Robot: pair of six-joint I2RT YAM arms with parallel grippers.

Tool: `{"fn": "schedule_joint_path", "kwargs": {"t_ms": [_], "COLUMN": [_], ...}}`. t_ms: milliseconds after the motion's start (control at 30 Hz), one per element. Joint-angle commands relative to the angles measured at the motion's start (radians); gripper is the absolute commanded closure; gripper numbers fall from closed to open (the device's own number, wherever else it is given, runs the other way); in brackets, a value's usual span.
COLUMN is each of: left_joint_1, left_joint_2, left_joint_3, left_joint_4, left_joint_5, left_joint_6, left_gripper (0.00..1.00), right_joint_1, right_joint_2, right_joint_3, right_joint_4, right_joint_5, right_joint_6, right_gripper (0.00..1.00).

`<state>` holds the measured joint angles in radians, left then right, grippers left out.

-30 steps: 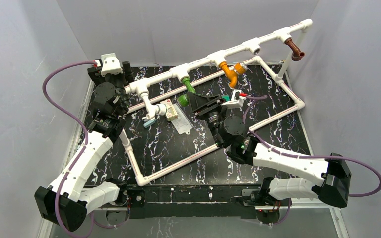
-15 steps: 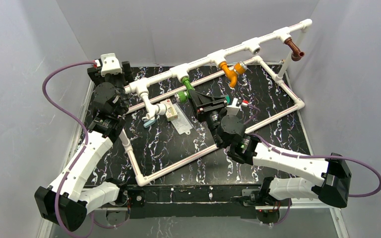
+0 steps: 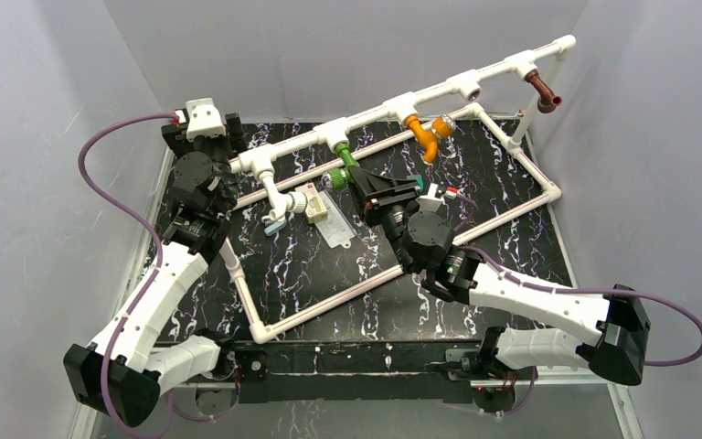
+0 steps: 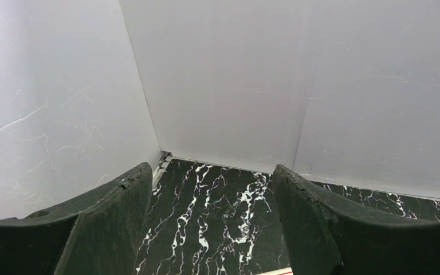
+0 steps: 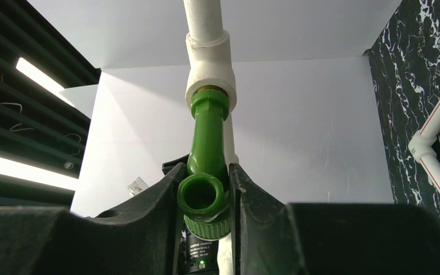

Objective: Install the water faucets

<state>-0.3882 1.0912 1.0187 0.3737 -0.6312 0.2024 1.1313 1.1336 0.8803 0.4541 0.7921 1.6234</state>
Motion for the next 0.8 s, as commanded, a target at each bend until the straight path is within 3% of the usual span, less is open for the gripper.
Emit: {"fn": "schedule_joint_path", "kwargs": {"t_ms": [0,433,767], "left_joint_1": [-0.031,-0.031,-0.032], "left_joint_2": [0.133,0.134,0.137], "left_joint_3": [-0.147,-0.147,-0.147], "left_joint_4": [-0.436,-0.437,-0.437], "left_joint_5": [0.064,0.062,0.063], "left_joint_6": [-0.017,-0.015,-0.018], "left_gripper": [0.26,0.26,0.26], "right_joint_1": [-0.002,-0.002,-0.002], "right_joint_2": [-0.072,-0.109,-0.213], "right_joint_3": [0.002,-0.035,-0.022], "right_joint_4": [0.075,0.040,-0.059], "right_joint_5": [0.029,-0.022,-0.135], "right_joint_6": [0.061,0.026,-0.273], "right_gripper": [0.59,0.38,0.34]}}
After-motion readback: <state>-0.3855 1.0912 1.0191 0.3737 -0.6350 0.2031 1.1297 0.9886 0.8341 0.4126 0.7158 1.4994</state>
